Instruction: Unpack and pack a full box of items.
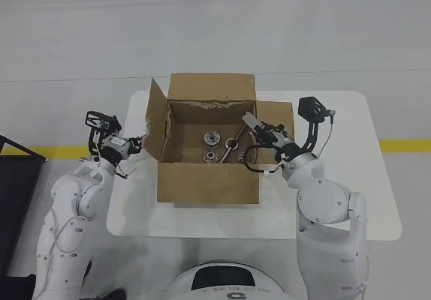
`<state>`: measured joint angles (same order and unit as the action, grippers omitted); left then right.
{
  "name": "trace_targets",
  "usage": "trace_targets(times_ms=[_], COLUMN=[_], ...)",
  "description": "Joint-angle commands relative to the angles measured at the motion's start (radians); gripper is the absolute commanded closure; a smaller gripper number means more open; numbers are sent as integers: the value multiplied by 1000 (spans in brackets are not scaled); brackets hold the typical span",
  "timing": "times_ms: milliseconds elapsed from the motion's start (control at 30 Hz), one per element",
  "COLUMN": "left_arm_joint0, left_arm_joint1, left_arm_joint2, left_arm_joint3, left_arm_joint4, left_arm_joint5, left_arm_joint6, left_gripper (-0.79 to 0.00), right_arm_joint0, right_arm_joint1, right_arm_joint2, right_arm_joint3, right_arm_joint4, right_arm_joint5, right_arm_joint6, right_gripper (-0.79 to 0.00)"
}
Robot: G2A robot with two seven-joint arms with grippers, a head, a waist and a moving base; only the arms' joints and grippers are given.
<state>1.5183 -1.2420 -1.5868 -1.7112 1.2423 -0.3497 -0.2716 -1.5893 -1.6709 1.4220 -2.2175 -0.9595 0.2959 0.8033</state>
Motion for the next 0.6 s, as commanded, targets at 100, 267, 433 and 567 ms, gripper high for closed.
trace_targets(times_ms=[100,267,433,567], left_arm_joint0=[-28,-43,-42,-33], left_arm_joint1=[-1,-2,-1,-1], left_arm_joint2=[57,93,112,111], left_arm_joint3=[31,70,87,71], left_arm_joint4=[53,97,100,74], left_arm_joint5=[38,57,59,57], left_arm_joint6=[-82,-111,-110,-89], left_gripper=[-785,-785,-785,-785], right_arm_joint0=[0,0,0,0], right_arm_joint1=[0,0,0,0], right_arm_joint2=[0,0,0,0], right_arm_joint3=[0,0,0,0], right_arm_joint4=[0,0,0,0], right_arm_joint5=[0,0,0,0], right_arm_joint6=[0,0,0,0], right_gripper=[-785,-785,-785,-785])
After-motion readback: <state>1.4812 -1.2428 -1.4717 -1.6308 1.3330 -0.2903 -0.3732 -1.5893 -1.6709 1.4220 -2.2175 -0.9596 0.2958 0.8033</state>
